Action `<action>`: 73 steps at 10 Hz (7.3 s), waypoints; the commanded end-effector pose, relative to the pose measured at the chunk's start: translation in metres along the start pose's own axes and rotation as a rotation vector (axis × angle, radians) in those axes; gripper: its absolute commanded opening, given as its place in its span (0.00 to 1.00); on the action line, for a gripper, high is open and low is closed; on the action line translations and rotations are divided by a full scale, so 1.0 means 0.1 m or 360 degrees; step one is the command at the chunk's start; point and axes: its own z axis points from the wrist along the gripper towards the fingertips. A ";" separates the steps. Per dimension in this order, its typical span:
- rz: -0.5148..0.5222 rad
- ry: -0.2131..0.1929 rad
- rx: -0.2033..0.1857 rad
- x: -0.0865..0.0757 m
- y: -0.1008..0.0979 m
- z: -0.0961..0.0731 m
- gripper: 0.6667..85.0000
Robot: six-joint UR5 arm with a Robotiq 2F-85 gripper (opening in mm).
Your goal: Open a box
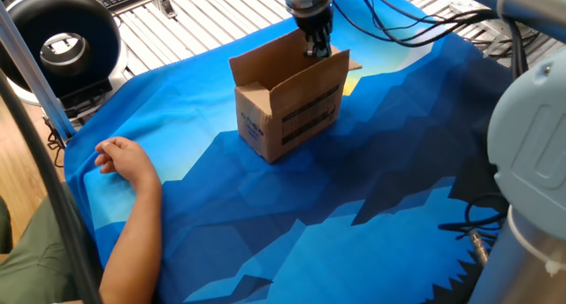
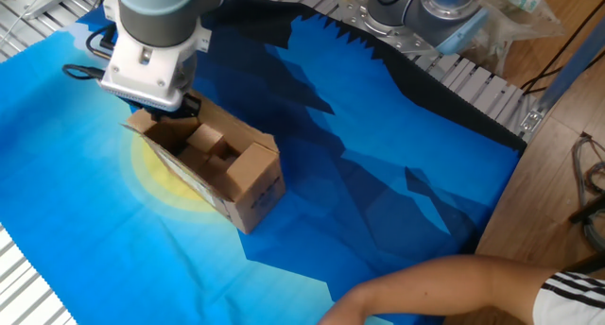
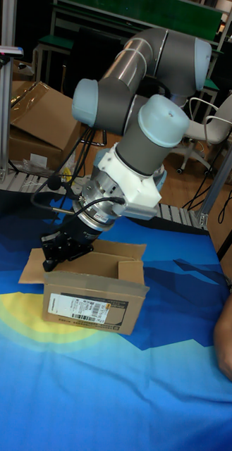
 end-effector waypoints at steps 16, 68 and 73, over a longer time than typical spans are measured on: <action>0.0225 -0.0095 -0.0390 -0.60 0.91 -0.31 0.01; 0.0596 0.0043 -0.0388 -0.60 1.33 -1.20 0.01; 0.0614 -0.0157 -0.0376 -0.66 1.06 -1.18 0.01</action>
